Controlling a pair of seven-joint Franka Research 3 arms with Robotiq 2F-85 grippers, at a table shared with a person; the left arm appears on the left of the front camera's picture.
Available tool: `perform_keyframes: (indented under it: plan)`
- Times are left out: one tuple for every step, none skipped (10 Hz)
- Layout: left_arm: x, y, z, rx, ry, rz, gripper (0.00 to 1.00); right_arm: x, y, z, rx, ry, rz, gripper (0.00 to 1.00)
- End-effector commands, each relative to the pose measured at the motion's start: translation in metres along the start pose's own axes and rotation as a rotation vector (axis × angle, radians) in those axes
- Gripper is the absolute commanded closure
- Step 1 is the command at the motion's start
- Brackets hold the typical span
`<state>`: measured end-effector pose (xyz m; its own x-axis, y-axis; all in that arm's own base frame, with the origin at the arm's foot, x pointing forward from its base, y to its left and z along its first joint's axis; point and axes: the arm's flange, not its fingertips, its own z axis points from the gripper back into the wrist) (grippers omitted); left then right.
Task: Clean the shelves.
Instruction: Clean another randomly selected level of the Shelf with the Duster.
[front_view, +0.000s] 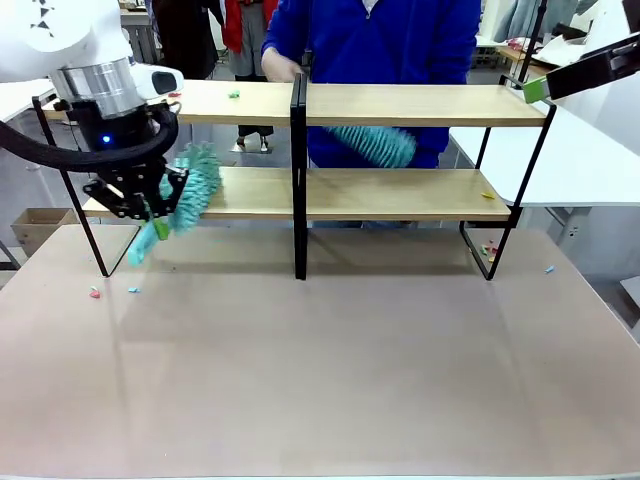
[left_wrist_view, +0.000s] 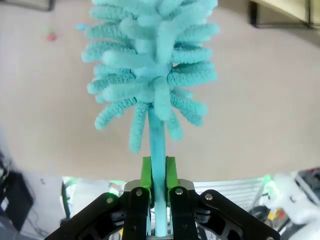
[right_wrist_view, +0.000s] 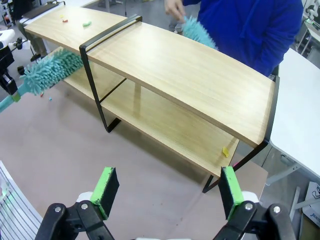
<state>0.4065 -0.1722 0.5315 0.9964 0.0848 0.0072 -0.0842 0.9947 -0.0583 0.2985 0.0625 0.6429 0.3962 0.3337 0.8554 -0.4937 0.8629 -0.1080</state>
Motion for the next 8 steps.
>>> perform_keyframes:
  plan:
    - [0.002, 0.001, 0.002, 0.08, 0.05, 0.113, 0.88, 0.0, 0.0, 0.0, 0.006, -0.002, -0.008, 0.0]
    - [0.01, 0.007, 0.0, 0.097, 0.051, 0.165, 0.88, 0.0, 0.0, 0.0, 0.006, -0.002, -0.008, 0.0]
    - [0.016, 0.014, -0.004, 0.135, 0.078, 0.226, 0.88, 0.0, 0.0, 0.0, 0.006, -0.002, -0.008, 0.0]
    - [0.019, 0.023, -0.004, 0.178, 0.103, 0.292, 0.88, 0.0, 0.0, 0.0, 0.006, -0.002, -0.008, 0.0]
    - [0.019, 0.031, 0.0, 0.208, 0.056, 0.379, 0.88, 0.0, 0.0, 0.0, 0.006, -0.002, -0.008, 0.0]
    - [0.019, 0.035, 0.003, 0.23, 0.058, 0.425, 0.88, 0.0, 0.0, 0.0, 0.006, -0.002, -0.008, 0.0]
    - [0.02, 0.036, 0.002, 0.252, 0.083, 0.431, 0.88, 0.0, 0.0, 0.0, 0.006, -0.002, -0.008, 0.0]
    - [0.022, 0.036, 0.001, 0.269, 0.083, 0.451, 0.88, 0.0, 0.0, 0.0, 0.006, -0.002, -0.008, 0.0]
